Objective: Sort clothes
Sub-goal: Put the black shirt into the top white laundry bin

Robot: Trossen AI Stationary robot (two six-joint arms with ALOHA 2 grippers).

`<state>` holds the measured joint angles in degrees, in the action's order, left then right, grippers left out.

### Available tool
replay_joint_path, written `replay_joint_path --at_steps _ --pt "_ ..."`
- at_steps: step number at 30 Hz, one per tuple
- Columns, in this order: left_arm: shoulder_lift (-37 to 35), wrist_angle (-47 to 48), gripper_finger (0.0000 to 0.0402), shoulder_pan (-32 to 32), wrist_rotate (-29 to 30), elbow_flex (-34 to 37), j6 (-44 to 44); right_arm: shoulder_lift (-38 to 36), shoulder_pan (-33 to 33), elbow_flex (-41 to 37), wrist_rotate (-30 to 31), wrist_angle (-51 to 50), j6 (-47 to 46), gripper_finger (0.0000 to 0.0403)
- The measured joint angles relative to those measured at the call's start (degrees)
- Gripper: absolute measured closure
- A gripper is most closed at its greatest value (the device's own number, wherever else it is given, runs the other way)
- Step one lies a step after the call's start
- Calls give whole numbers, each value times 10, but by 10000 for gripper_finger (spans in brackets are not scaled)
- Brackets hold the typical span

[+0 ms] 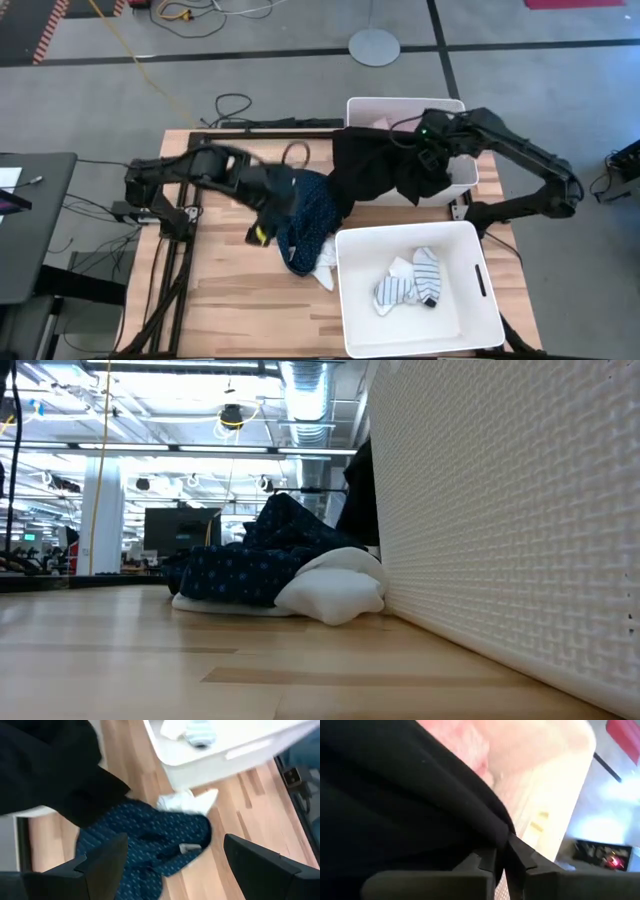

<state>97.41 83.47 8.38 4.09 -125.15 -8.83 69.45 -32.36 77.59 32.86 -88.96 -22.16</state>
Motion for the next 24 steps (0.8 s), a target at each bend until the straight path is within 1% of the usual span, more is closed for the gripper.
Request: replay_joint_path --at_steps 3,5,9,15,20,24 --pt "-14 -2 80 36 39 44 22 -1 -9 -38 -1 11 10 327" --pt "-24 -2 80 60 70 72 40 -5 -9 -46 0 19 12 309" --pt "-56 -11 80 104 115 131 87 -34 -7 -41 0 46 12 278" --pt "-118 -63 80 177 180 240 165 -101 1 -17 -6 76 12 244" --pt "-168 -120 80 234 238 335 217 -156 41 -16 -83 149 61 232" --pt "-198 -179 80 267 277 412 241 -174 106 -16 -139 197 97 232"
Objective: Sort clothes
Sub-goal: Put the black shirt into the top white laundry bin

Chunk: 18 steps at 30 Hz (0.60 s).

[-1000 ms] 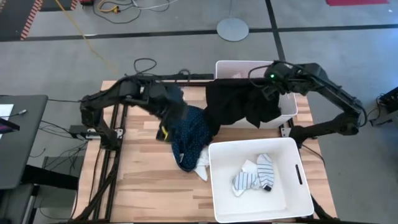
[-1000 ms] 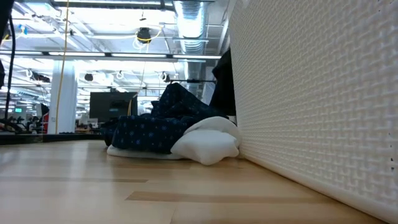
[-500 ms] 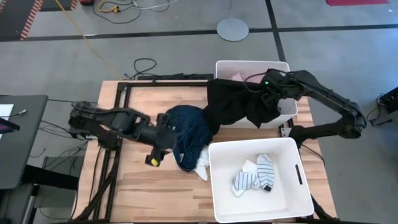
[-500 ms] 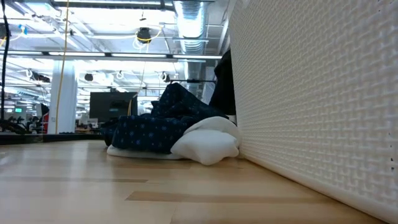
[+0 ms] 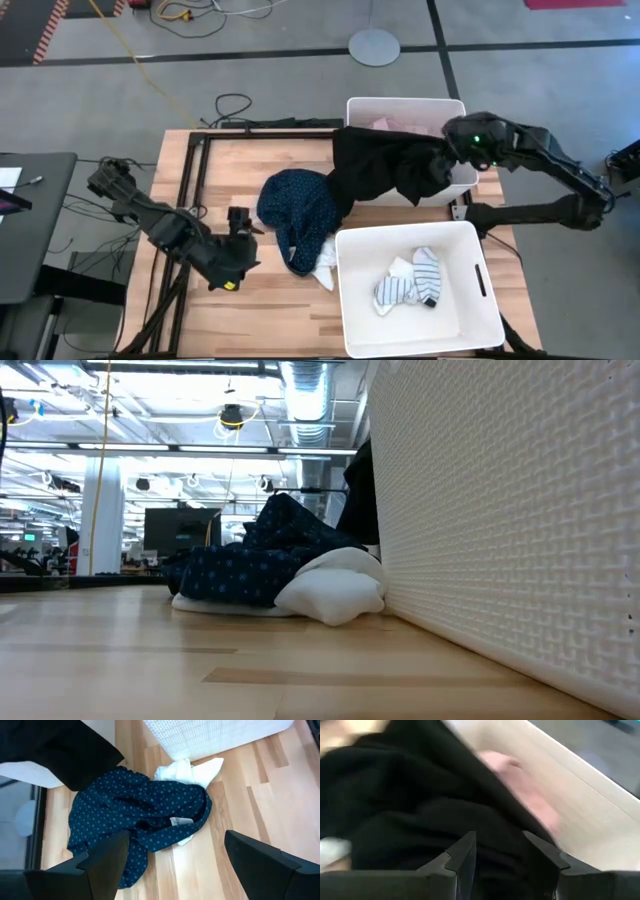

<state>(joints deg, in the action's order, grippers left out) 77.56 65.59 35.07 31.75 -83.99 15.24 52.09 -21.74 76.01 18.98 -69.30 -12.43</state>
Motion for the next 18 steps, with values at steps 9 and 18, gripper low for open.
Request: replay_joint_path --at_steps 9,18 --pt "-39 -146 80 32 47 155 18 31 189 -37 -11 105 67 232" --pt "-37 -222 80 34 106 255 40 134 274 -67 60 152 139 232"
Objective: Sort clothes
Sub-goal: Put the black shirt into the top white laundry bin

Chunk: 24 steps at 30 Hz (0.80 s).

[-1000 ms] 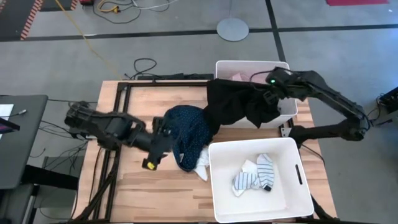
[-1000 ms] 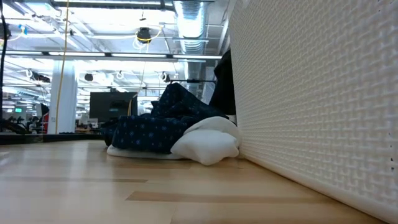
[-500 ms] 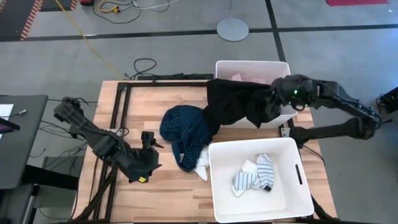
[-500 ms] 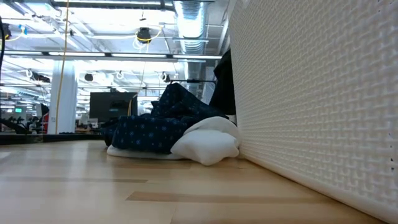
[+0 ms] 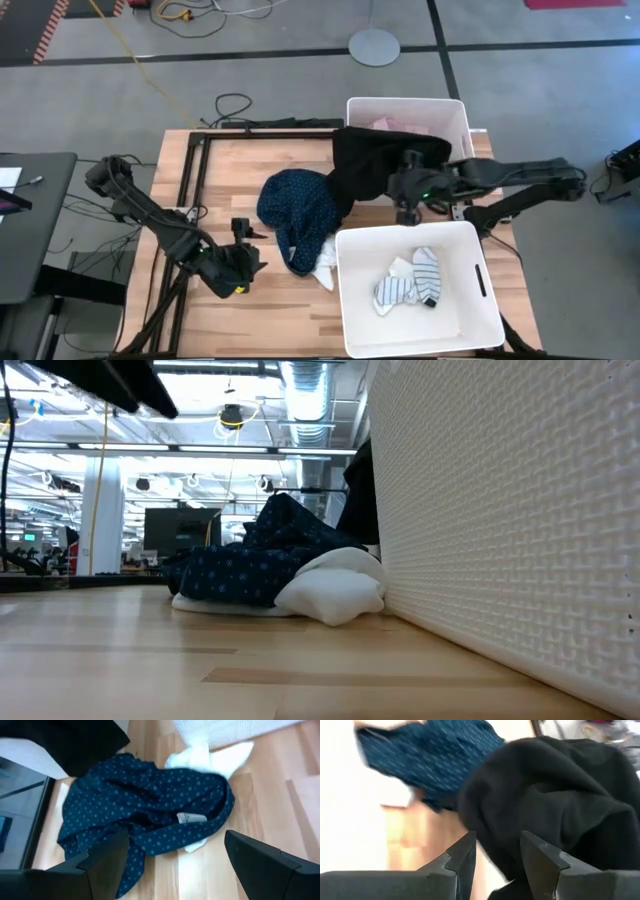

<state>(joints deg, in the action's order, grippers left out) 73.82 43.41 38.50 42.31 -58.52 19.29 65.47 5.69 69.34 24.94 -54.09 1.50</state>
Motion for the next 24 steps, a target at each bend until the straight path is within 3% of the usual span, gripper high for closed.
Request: replay_joint_path --at_steps 7,16,20,24 --pt "0 -51 80 0 2 39 3 51 -17 0 34 2 52 219" --pt "0 -71 80 1 2 45 -5 89 -20 0 52 4 71 144" --pt "0 -81 80 1 2 45 -13 89 -21 0 62 13 69 163" --pt "0 -81 80 1 2 45 -12 89 -14 0 84 12 73 226"
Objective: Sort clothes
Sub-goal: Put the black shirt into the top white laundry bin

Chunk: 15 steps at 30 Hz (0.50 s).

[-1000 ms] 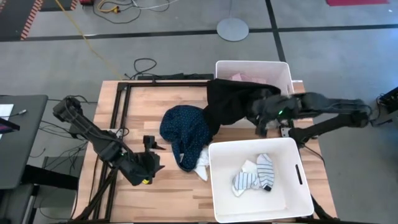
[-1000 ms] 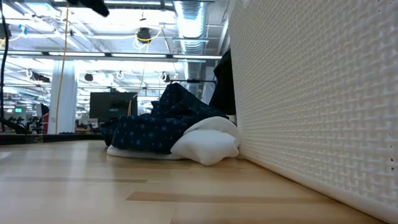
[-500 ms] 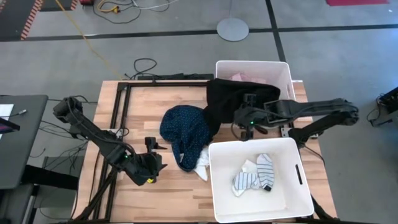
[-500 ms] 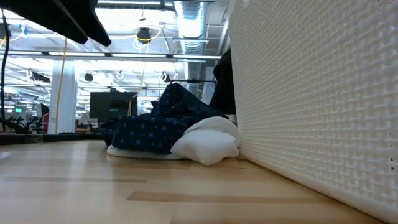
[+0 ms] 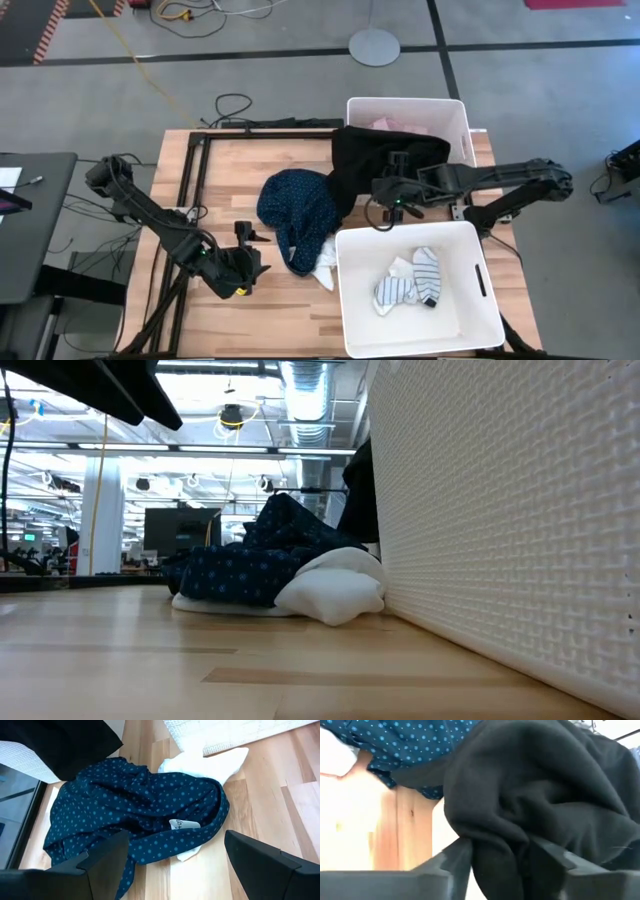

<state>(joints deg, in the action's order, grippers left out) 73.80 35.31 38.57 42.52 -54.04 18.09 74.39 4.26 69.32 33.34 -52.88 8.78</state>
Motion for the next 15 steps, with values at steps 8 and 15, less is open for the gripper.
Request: replay_joint_path --at_steps 8,15 --pt "0 -2 80 0 2 0 0 -10 15 0 5 9 19 388" --pt "0 -2 80 0 6 0 -2 -48 26 22 19 67 35 392"
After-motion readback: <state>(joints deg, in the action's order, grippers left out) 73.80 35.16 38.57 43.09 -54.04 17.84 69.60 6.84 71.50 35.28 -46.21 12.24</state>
